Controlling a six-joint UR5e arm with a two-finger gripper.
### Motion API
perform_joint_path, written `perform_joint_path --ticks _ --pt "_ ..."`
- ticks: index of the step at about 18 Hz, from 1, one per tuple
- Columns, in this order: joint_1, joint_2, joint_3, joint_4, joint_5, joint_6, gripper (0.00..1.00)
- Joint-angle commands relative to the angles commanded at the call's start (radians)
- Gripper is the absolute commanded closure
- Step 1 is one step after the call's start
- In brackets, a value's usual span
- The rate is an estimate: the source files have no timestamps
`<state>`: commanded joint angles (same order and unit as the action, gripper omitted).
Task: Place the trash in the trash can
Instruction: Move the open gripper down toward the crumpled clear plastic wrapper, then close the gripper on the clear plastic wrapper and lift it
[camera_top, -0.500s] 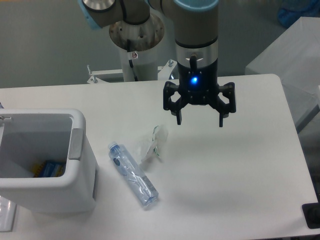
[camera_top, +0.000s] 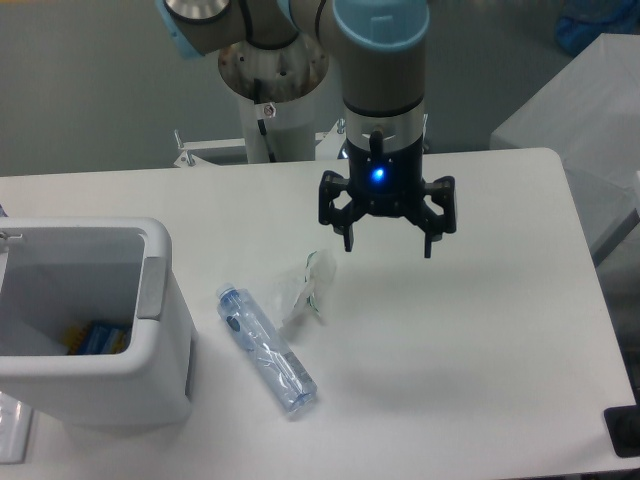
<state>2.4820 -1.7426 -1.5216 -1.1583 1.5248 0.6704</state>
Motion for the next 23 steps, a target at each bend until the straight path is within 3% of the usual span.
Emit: perform_joint_path --ticks 2,6,8,11,16,17,20,23 --pt "0.0 -0.002 -0.047 0.034 0.005 0.002 0.0" --pt "-0.02 0.003 -0.213 0.198 0.047 0.0 0.0" --pt "-0.037 0.0 -0.255 0.23 0.049 0.003 0.0" --pt "-0.057 -0.011 -0.276 0.229 0.049 0.009 0.0" --pt "-0.127 -0.078 -0.302 0.233 0.07 0.012 0.0" --pt "-0.132 -0.093 -0.311 0.247 0.081 0.029 0.0" --pt "-0.164 -0.138 -0.365 0.369 0.118 0.071 0.0" --pt "-0.176 -0.158 -0.379 0.382 0.124 0.071 0.0"
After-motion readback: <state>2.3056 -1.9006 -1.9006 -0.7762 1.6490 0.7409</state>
